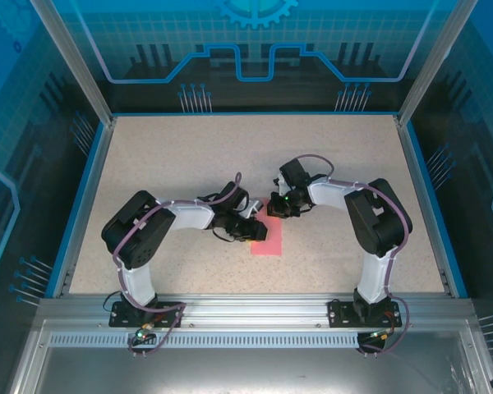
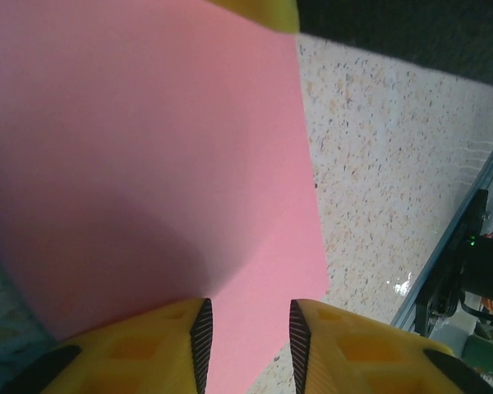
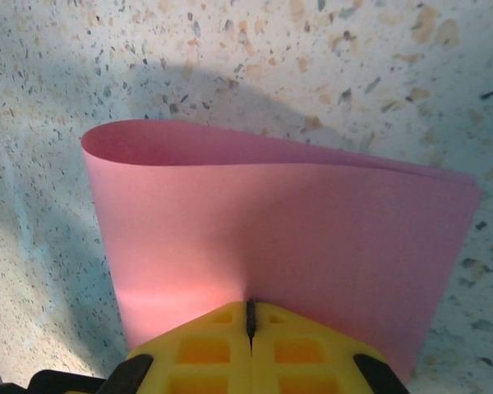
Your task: Fold a paper plane with a square sheet of paper (fold left side to right side)
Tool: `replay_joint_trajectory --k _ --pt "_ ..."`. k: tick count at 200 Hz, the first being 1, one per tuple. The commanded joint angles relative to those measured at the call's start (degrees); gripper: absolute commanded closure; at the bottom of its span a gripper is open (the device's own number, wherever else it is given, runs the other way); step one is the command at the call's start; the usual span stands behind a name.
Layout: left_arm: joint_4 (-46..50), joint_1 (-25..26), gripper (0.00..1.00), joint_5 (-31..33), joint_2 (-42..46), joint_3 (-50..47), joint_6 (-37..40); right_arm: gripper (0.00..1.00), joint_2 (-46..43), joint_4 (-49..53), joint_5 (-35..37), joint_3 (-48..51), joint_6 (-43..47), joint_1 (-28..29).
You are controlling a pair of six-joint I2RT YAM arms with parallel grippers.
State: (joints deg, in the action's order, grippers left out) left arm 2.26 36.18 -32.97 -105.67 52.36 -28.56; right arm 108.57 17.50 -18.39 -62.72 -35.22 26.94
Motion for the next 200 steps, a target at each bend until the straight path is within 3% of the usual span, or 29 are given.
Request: replay_joint_trajectory --k 1,37,58,116,200 --pt "1.7 0.4 0.68 1.6 -1.9 0.9 -0.8 0.93 -3.2 -1.1 0.3 0.4 1.1 -0.7" --pt "1.7 0.8 0.69 3.0 -2.6 -0.2 -1.8 0.67 -9.9 -1.1 1.7 2.1 2.0 -0.7" --pt "1.3 0.9 0.69 3.3 -2.4 -0.7 -2.5 0.64 -14.8 2.0 3.4 4.3 2.7 -0.8" --pt "1.2 1.1 0.69 3.6 -2.1 -0.8 -3.3 0.91 -24.9 2.5 0.0 17.8 -0.7 3.0" --pt "0.8 1.0 0.69 3.1 -1.5 1.0 -4.6 0.95 -13.3 1.1 2.3 18.8 -3.2 7.2"
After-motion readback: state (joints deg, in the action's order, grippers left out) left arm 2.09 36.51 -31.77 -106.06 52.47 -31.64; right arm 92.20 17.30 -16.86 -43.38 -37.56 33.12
